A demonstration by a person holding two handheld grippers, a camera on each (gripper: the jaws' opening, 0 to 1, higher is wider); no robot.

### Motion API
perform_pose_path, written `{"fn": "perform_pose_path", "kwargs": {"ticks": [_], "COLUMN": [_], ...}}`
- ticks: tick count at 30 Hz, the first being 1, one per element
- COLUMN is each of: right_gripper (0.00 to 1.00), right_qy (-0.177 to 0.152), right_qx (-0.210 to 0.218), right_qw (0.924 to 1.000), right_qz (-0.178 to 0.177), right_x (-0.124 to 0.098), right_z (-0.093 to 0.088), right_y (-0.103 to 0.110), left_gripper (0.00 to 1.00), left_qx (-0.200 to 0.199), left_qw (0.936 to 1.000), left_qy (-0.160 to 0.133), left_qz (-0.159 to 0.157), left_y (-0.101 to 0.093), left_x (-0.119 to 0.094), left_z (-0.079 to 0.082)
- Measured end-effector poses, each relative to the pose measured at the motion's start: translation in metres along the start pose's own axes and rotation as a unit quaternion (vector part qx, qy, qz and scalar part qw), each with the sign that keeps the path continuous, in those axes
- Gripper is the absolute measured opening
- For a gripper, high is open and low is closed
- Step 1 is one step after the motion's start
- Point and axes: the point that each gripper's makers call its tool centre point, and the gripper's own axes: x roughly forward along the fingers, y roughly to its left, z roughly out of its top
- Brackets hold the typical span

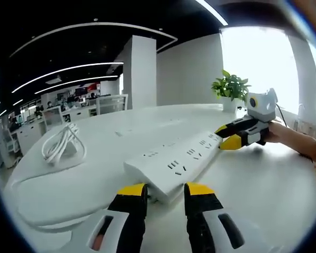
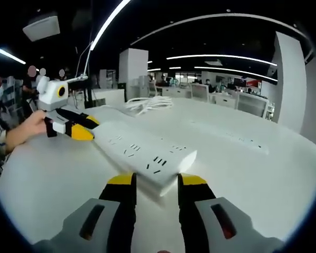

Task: Straighten the power strip on the desk, plug the charger into it

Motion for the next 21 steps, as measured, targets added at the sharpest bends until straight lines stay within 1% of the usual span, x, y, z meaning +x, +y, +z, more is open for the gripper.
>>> {"fn": "perform_pose_path", "kwargs": {"ticks": [6, 21], "right_gripper": [0.3, 0.28], "right_qy": [-0.001, -0.001], "right_qx": [0.006, 0.016], "right_qw": [1.0, 0.9999], "right_qz": [0.0, 0.002], "right_x": [-0.0004, -0.002], "right_z": [-0.0004, -0.0016], "right_y": [0.0008, 0.0013], "left_gripper": [0.28, 0.27], "left_qx": [0.012, 0.003], "left_qw": [0.9999, 1.0], "left_qy": [0.002, -0.001], "left_qz": [0.004, 0.001], "left_y": [-0.0001, 0.0], "left_x": [-0.0002, 0.0003], "left_z": [-0.0013, -0.0006]}}
